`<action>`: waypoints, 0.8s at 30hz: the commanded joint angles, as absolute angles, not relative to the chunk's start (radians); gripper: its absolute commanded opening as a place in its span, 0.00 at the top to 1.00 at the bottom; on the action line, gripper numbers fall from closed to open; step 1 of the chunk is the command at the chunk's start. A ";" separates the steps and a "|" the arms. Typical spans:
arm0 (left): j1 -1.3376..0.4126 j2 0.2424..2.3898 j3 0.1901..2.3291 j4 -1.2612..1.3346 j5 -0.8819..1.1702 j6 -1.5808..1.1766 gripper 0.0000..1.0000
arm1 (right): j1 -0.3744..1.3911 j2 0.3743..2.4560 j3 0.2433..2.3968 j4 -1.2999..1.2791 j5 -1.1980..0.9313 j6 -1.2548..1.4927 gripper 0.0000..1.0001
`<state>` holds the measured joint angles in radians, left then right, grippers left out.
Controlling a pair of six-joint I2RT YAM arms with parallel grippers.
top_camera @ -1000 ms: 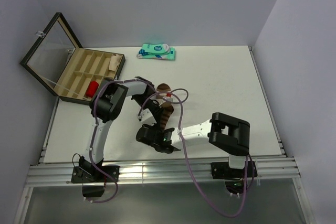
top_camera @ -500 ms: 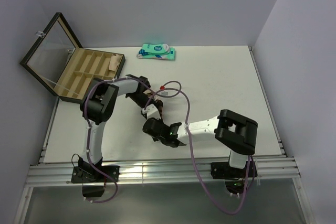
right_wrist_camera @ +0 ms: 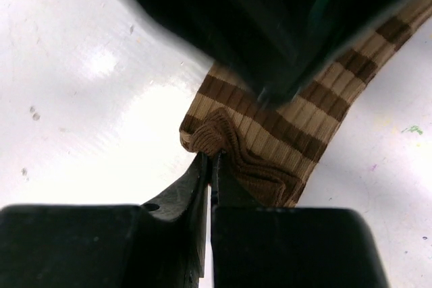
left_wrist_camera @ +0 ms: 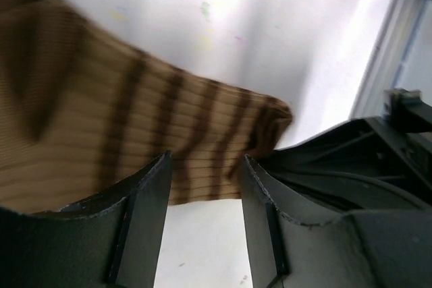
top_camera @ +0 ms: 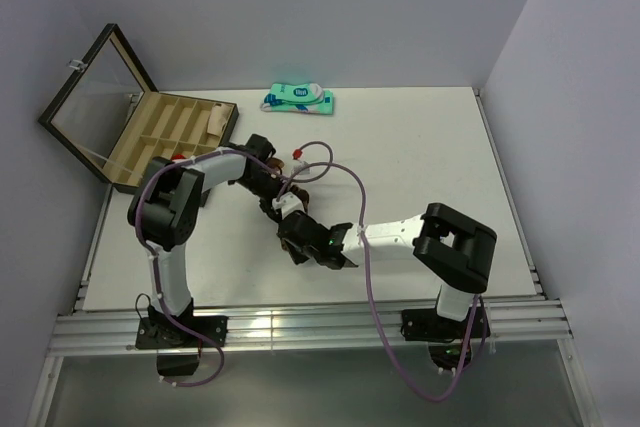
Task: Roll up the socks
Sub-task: Roll the sock at the center of the board.
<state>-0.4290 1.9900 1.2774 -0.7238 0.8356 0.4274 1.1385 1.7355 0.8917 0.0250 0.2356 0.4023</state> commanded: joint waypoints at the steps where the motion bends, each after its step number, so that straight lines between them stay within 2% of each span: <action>1: -0.390 1.912 1.249 -0.551 0.741 0.384 0.49 | 1.144 1.697 0.900 -0.071 0.141 0.379 1.00; 11: -0.262 1.773 1.149 -0.396 0.735 0.291 0.51 | 1.135 1.700 0.986 -0.150 0.032 0.339 1.00; 19: -0.218 1.576 1.023 -0.342 0.739 0.331 0.52 | 0.973 1.732 1.051 -0.198 -0.342 0.342 1.00; 24: -0.216 1.493 0.980 -0.347 0.724 0.389 0.52 | 0.888 1.840 1.123 -0.256 -0.517 0.330 1.00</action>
